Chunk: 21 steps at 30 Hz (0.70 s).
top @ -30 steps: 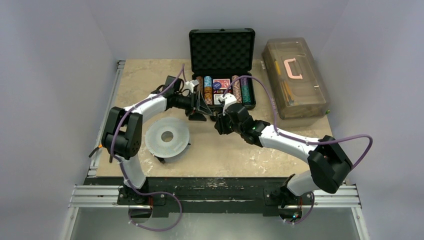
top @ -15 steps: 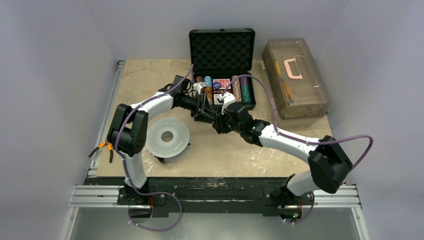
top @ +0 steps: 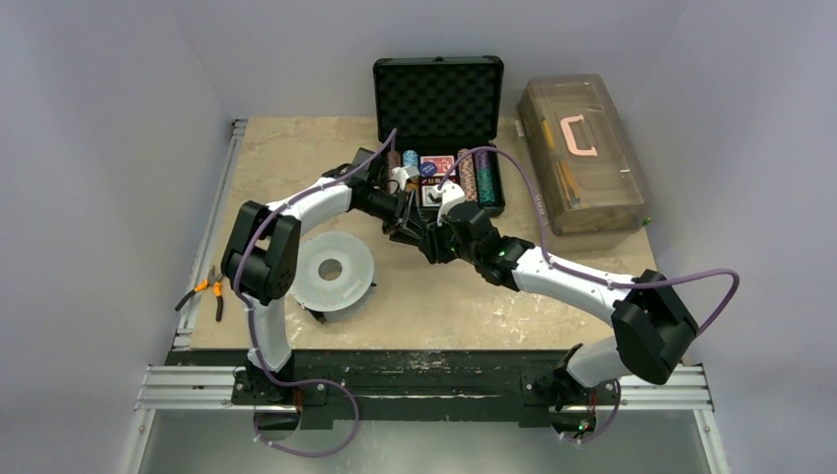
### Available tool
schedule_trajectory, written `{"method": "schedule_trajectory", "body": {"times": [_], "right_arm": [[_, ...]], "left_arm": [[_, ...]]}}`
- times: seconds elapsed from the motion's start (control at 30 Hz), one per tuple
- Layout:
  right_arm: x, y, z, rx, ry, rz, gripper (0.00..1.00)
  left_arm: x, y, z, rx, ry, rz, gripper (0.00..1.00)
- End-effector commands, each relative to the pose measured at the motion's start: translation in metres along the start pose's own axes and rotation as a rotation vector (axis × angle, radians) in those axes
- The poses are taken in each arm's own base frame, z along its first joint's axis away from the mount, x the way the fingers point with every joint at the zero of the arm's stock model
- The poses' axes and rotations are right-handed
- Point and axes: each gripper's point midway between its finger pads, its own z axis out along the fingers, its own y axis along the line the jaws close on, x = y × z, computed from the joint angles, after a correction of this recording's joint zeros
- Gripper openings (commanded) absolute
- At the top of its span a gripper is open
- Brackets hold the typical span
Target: Pack up texas hold em set
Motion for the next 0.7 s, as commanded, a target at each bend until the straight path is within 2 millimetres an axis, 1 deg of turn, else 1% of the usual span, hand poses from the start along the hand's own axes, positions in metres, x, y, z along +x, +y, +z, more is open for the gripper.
{"method": "schedule_trajectory", "body": {"times": [0.0,0.13,0.17,0.23,0.3,0.33,0.37,0.4,0.43,0.47,0.5,0.53,0.57,0.63,0.67], "right_arm": [[-0.043,0.006,-0.011,-0.003,-0.133,0.005,0.10],[-0.046,0.005,-0.012,0.004,-0.147,0.006,0.10],[-0.047,0.005,-0.012,0.004,-0.149,0.007,0.10],[-0.048,0.005,-0.012,0.005,-0.151,0.005,0.10],[-0.047,0.005,-0.011,0.010,-0.147,0.003,0.10],[-0.047,0.004,-0.012,0.015,-0.144,0.001,0.12],[-0.046,0.001,-0.012,0.027,-0.137,0.000,0.17],[-0.042,-0.002,-0.013,0.045,-0.124,0.000,0.27],[-0.041,-0.004,-0.014,0.054,-0.116,0.006,0.41],[-0.041,0.001,-0.018,0.027,-0.114,0.015,0.54],[-0.036,0.002,-0.022,0.013,-0.093,0.017,0.65],[-0.032,0.006,-0.027,-0.019,-0.074,0.009,0.71],[-0.032,0.011,-0.034,-0.050,-0.061,0.004,0.73],[-0.034,0.019,-0.048,-0.123,-0.038,0.029,0.74],[-0.036,0.024,-0.057,-0.195,-0.026,0.060,0.74]], "left_arm": [[0.001,-0.007,0.001,0.029,0.024,0.038,0.34],[0.004,-0.010,0.005,0.059,0.045,0.040,0.27],[0.004,-0.011,0.005,0.065,0.047,0.040,0.21],[0.004,-0.012,0.005,0.067,0.047,0.048,0.13],[0.004,-0.015,0.004,0.069,0.037,0.064,0.02],[0.004,-0.017,0.003,0.072,0.031,0.072,0.00],[0.003,-0.018,0.002,0.075,0.022,0.080,0.00],[0.003,-0.021,0.001,0.081,0.017,0.090,0.00],[0.003,-0.024,-0.001,0.084,0.012,0.099,0.00],[0.003,-0.027,-0.004,0.091,0.006,0.115,0.00],[0.003,-0.032,-0.006,0.099,-0.002,0.136,0.00],[0.003,-0.036,-0.009,0.111,-0.008,0.159,0.00],[0.004,-0.043,-0.012,0.131,-0.013,0.189,0.00],[0.006,-0.057,-0.018,0.176,-0.019,0.248,0.00],[0.008,-0.065,-0.021,0.200,-0.021,0.279,0.00]]}}
